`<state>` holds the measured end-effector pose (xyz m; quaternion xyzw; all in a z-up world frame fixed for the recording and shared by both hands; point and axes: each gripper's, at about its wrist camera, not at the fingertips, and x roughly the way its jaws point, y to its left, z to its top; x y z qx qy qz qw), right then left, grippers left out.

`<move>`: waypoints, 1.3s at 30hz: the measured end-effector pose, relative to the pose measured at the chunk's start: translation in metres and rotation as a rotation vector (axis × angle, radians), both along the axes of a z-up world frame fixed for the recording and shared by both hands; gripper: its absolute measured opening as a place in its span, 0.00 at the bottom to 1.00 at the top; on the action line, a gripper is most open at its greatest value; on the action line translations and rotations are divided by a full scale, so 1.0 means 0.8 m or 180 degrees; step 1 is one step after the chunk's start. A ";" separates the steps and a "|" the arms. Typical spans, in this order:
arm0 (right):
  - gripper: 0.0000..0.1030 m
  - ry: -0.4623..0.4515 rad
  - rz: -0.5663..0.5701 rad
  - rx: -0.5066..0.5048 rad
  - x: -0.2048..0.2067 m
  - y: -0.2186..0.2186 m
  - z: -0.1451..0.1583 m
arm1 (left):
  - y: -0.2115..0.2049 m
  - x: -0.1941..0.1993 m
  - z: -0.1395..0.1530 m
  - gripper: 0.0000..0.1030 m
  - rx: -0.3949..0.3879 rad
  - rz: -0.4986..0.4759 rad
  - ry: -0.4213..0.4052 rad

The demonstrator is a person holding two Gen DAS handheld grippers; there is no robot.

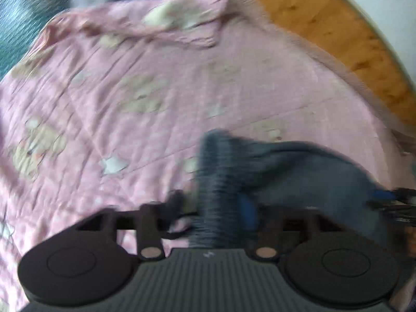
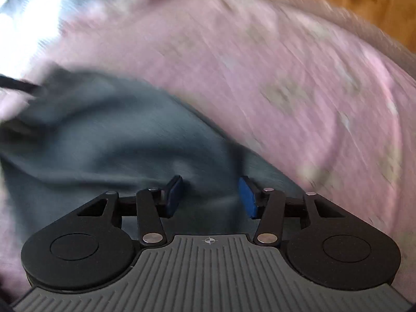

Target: Fold clothes

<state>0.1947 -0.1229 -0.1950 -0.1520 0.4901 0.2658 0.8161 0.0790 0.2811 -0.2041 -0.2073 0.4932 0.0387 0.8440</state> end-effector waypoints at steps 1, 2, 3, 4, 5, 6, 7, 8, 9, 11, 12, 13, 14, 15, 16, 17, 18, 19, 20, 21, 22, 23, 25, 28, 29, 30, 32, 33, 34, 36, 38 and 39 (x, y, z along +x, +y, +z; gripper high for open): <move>0.49 -0.0038 -0.0151 -0.0039 -0.002 -0.005 0.004 | 0.001 -0.002 0.002 0.55 0.0036 0.0053 0.0002; 0.50 -0.0093 -0.0293 -0.0078 -0.006 -0.011 0.011 | 0.000 -0.006 0.007 0.56 0.0104 0.0099 -0.0006; 0.51 -0.0182 -0.0414 -0.0116 -0.015 -0.017 0.022 | -0.002 -0.012 0.014 0.56 0.0194 0.0140 -0.0023; 0.53 -0.0248 -0.0507 -0.0116 -0.025 -0.024 0.034 | -0.002 -0.020 0.023 0.54 0.0252 0.0183 -0.0056; 0.57 -0.0268 -0.0543 -0.0043 -0.037 -0.034 0.046 | -0.002 -0.030 0.034 0.52 0.0242 0.0213 -0.0125; 0.57 -0.0277 -0.0581 0.0026 -0.051 -0.044 0.057 | -0.003 -0.040 0.045 0.52 0.0200 0.0234 -0.0210; 0.58 -0.0260 -0.0623 0.0085 -0.066 -0.055 0.066 | -0.004 -0.053 0.056 0.52 0.0109 0.0207 -0.0315; 0.58 -0.0226 -0.0651 0.0139 -0.083 -0.065 0.072 | -0.008 -0.063 0.061 0.52 0.0060 0.0185 -0.0352; 0.58 -0.0158 -0.0650 0.0182 -0.101 -0.073 0.075 | -0.014 -0.069 0.061 0.52 0.0063 0.0186 -0.0333; 0.58 -0.0027 -0.0632 0.0233 -0.135 -0.086 0.071 | -0.027 -0.081 0.063 0.52 0.0067 0.0188 -0.0295; 0.58 0.0056 -0.0626 0.0241 -0.152 -0.089 0.063 | -0.033 -0.086 0.064 0.52 0.0070 0.0190 -0.0276; 0.58 0.0135 -0.0631 0.0231 -0.166 -0.092 0.049 | -0.040 -0.092 0.065 0.52 0.0072 0.0191 -0.0257; 0.58 0.0215 -0.0635 0.0220 -0.180 -0.094 0.036 | -0.046 -0.098 0.066 0.51 0.0075 0.0192 -0.0238; 0.58 0.0294 -0.0639 0.0210 -0.195 -0.097 0.022 | -0.052 -0.104 0.066 0.28 0.0077 0.0193 -0.0219; 0.57 0.0340 -0.0623 0.0199 -0.210 -0.100 0.010 | -0.059 -0.110 0.067 0.15 0.0079 0.0194 -0.0200; 0.60 0.0320 -0.0569 0.0189 -0.225 -0.102 0.002 | -0.065 -0.115 0.068 0.15 0.0082 0.0195 -0.0181; 0.62 0.0296 -0.0499 0.0176 -0.239 -0.103 -0.003 | -0.071 -0.121 0.069 0.15 0.0084 0.0197 -0.0162; 0.62 0.0253 -0.0413 0.0164 -0.248 -0.105 -0.001 | -0.078 -0.127 0.070 0.19 0.0087 0.0198 -0.0143; 0.61 0.0190 -0.0355 0.0167 -0.256 -0.110 0.005 | -0.084 -0.133 0.070 0.36 0.0089 0.0199 -0.0124; 0.61 0.0100 -0.0285 0.0159 -0.263 -0.113 0.011 | -0.090 -0.139 0.071 0.55 0.0091 0.0200 -0.0105; 0.61 -0.0046 -0.0190 0.0127 -0.269 -0.114 0.018 | -0.097 -0.144 0.072 0.59 0.0094 0.0201 -0.0086; 0.61 -0.0192 -0.0095 0.0096 -0.274 -0.115 0.024 | -0.106 -0.145 0.067 0.60 0.0012 0.0214 -0.0056; 0.61 -0.0400 0.0112 0.0092 -0.278 -0.109 0.031 | -0.131 -0.141 0.050 0.59 -0.0268 0.0254 0.0018; 0.60 -0.0478 0.0540 0.0189 -0.274 -0.078 0.029 | -0.167 -0.134 0.024 0.58 -0.0688 0.0314 0.0130; 0.60 -0.0464 0.0713 0.0178 -0.274 -0.065 0.024 | -0.180 -0.132 0.015 0.58 -0.0827 0.0334 0.0168; 0.58 -0.0451 0.0885 0.0167 -0.273 -0.052 0.019 | -0.192 -0.129 0.006 0.58 -0.0967 0.0353 0.0205; 0.52 -0.0440 0.1173 0.0064 -0.276 -0.030 0.008 | -0.214 -0.126 -0.008 0.59 -0.1146 0.0403 0.0237; 0.44 -0.0430 0.1270 -0.0006 -0.277 -0.021 0.002 | -0.222 -0.125 -0.010 0.59 -0.1115 0.0440 0.0202; 0.35 -0.0435 0.1308 -0.0055 -0.277 -0.016 0.000 | -0.226 -0.124 -0.011 0.59 -0.1112 0.0480 0.0163; 0.02 -0.0491 0.1295 -0.0086 -0.273 -0.013 -0.003 | -0.228 -0.124 -0.012 0.59 -0.1146 0.0573 0.0100; 0.00 -0.0485 0.1278 -0.0017 -0.271 -0.014 0.003 | -0.227 -0.129 -0.012 0.59 -0.1182 0.0676 0.0080; 0.00 -0.0458 0.1322 0.0001 -0.274 -0.012 0.005 | -0.225 -0.133 -0.013 0.60 -0.1190 0.0710 0.0071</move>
